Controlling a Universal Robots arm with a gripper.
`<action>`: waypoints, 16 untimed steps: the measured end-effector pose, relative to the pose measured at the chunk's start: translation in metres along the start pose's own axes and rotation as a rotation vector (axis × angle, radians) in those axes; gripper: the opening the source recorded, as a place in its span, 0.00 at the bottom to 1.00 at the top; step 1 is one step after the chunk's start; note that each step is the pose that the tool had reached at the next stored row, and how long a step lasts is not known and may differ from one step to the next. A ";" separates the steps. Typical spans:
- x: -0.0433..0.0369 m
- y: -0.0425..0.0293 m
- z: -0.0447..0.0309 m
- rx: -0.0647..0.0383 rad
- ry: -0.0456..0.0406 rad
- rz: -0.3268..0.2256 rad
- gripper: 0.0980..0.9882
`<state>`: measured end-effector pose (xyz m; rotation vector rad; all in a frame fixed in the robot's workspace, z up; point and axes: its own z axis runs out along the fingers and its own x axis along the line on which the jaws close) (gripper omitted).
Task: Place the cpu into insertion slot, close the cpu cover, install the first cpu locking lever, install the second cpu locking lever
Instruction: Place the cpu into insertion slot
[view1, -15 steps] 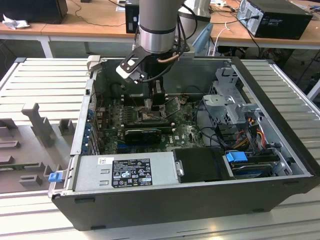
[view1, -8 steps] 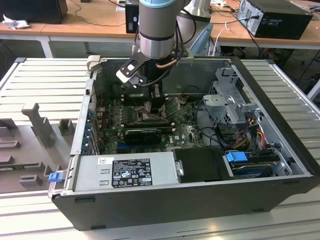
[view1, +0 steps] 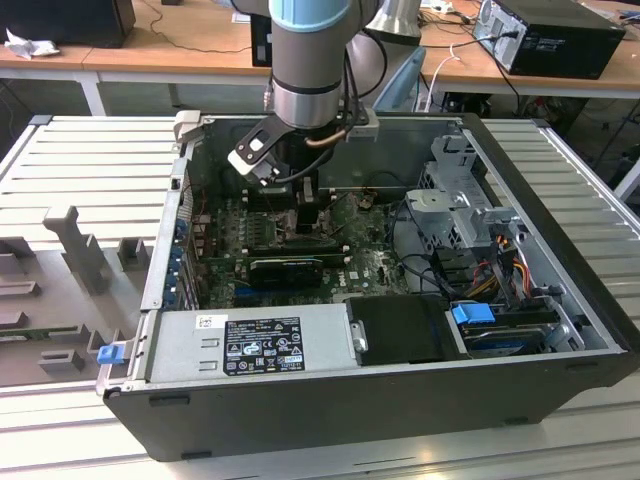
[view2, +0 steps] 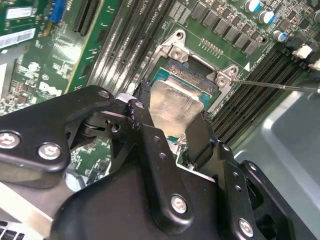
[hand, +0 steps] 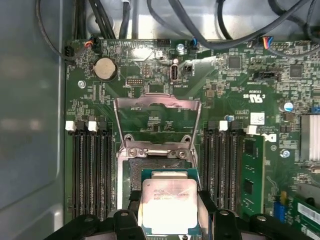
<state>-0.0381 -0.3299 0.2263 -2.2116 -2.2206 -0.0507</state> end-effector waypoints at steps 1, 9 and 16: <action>0.0018 -0.0003 0.0016 0.000 0.0000 0.000 0.48; 0.0074 -0.0009 0.0121 0.000 -0.0001 0.011 0.48; 0.0088 -0.0011 0.0182 -0.001 -0.0003 0.020 0.48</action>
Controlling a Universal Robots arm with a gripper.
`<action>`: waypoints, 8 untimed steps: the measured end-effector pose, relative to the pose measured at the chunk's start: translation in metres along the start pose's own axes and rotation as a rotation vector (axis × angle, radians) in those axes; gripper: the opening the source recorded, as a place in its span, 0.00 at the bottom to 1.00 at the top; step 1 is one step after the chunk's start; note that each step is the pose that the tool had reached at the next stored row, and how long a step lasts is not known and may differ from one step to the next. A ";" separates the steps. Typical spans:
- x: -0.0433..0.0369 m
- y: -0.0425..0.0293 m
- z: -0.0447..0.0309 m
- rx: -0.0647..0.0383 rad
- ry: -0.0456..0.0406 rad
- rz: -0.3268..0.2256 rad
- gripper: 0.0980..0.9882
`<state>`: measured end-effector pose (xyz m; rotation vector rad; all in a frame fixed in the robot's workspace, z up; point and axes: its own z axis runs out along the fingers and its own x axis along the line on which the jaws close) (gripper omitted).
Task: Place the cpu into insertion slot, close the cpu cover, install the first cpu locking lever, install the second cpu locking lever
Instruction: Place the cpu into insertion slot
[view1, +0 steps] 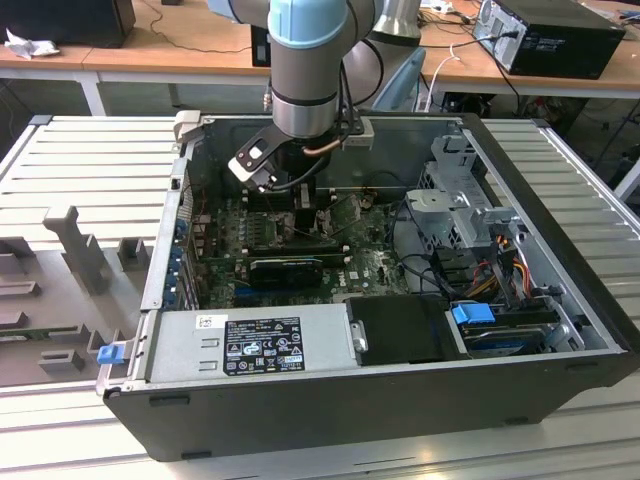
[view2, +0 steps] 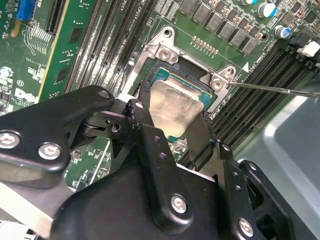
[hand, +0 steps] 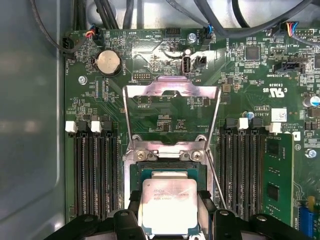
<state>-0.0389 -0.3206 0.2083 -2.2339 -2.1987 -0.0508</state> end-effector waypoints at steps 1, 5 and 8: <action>0.0003 0.0000 0.0006 0.000 0.0000 0.000 0.48; 0.0013 0.0002 0.0024 0.000 0.0001 0.000 0.48; 0.0023 0.0003 0.0039 0.000 0.0000 0.001 0.48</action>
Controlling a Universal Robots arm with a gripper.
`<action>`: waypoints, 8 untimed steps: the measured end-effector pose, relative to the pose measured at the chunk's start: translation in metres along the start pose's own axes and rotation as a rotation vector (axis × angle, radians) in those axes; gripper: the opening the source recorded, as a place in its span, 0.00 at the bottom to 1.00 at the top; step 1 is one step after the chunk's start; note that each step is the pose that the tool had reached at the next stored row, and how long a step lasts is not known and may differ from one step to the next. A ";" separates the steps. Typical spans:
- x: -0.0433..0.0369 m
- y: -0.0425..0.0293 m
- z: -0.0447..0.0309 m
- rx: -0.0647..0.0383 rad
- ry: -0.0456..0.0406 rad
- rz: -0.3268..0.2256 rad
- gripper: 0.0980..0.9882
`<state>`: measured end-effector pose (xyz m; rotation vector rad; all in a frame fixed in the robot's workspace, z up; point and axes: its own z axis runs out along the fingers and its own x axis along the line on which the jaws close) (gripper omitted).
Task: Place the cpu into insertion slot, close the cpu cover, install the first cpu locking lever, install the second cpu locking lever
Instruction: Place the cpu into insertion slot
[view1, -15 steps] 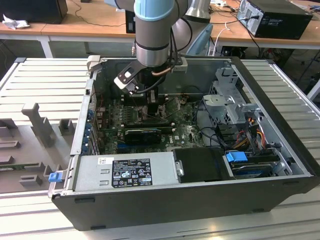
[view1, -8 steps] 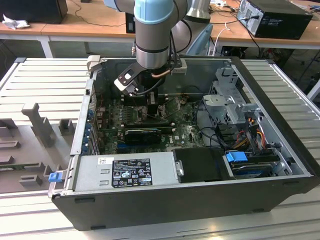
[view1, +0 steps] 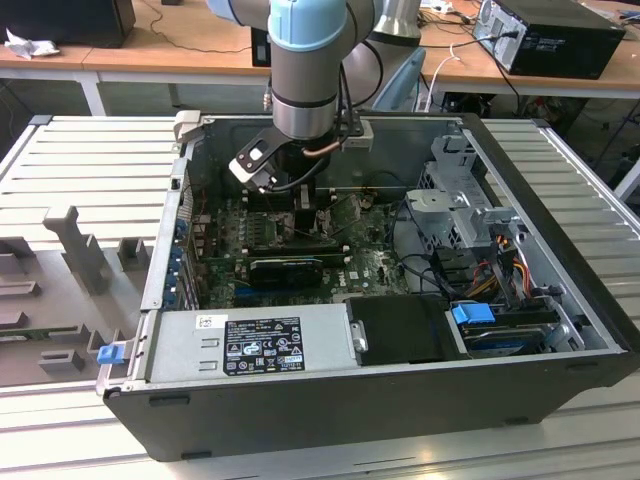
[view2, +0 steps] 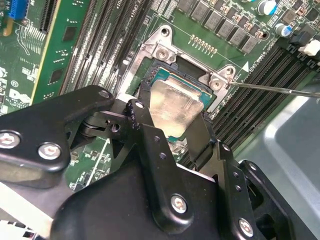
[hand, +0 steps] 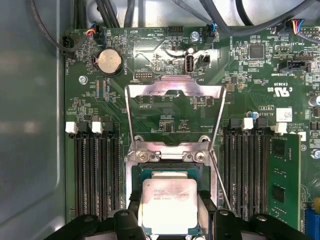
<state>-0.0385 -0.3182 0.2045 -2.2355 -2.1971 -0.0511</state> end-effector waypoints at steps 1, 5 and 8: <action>0.0002 0.0000 0.0007 0.000 0.0001 0.001 0.48; 0.0002 -0.0001 0.0023 0.000 -0.0003 0.003 0.48; 0.0003 0.0000 0.0024 0.000 -0.0001 0.004 0.48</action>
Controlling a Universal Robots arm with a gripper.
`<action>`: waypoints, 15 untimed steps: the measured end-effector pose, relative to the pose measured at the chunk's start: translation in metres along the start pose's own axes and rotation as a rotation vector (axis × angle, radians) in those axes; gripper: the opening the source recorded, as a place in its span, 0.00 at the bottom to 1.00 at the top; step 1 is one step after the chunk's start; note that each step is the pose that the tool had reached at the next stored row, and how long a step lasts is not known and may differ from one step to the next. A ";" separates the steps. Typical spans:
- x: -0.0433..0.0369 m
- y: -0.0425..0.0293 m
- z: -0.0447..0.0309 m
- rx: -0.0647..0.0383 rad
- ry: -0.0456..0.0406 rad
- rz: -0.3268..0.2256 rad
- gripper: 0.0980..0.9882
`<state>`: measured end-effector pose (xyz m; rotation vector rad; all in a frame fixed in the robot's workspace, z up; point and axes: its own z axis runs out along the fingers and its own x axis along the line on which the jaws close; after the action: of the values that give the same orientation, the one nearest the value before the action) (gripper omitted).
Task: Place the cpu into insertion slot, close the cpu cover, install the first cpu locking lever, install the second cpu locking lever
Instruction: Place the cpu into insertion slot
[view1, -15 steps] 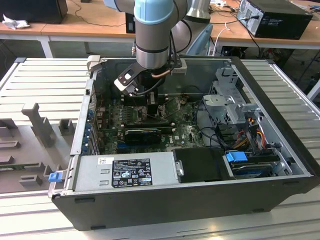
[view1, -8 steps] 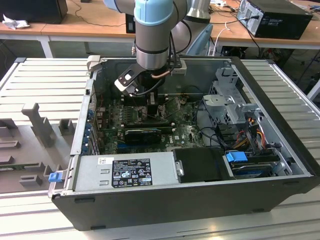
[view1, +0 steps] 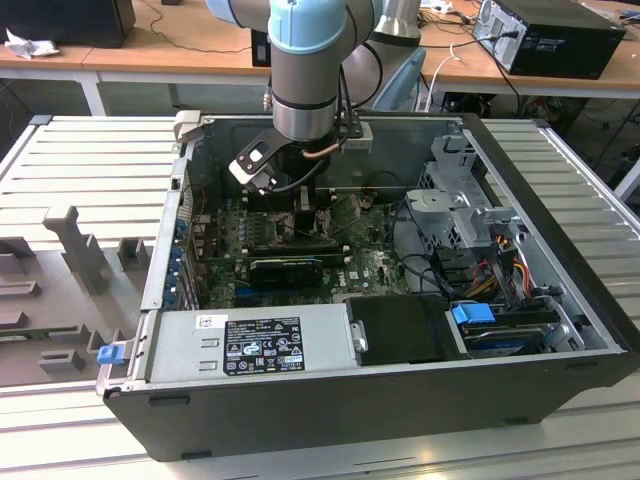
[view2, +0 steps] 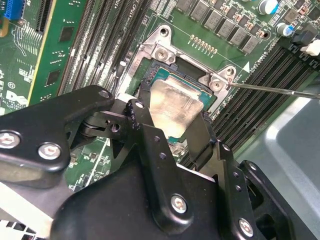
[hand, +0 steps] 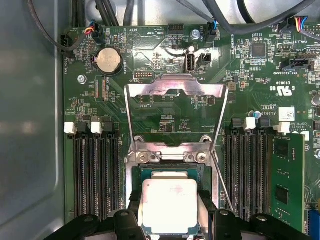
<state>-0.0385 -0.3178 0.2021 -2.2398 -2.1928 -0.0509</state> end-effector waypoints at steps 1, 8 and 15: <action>0.0000 0.0000 0.0000 0.000 0.0000 0.000 0.48; 0.0000 0.0000 -0.0002 0.000 0.0002 0.001 0.57; -0.0008 0.0001 -0.0002 0.000 -0.0060 0.000 0.57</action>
<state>-0.0385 -0.3186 0.2022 -2.2435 -2.1953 -0.0445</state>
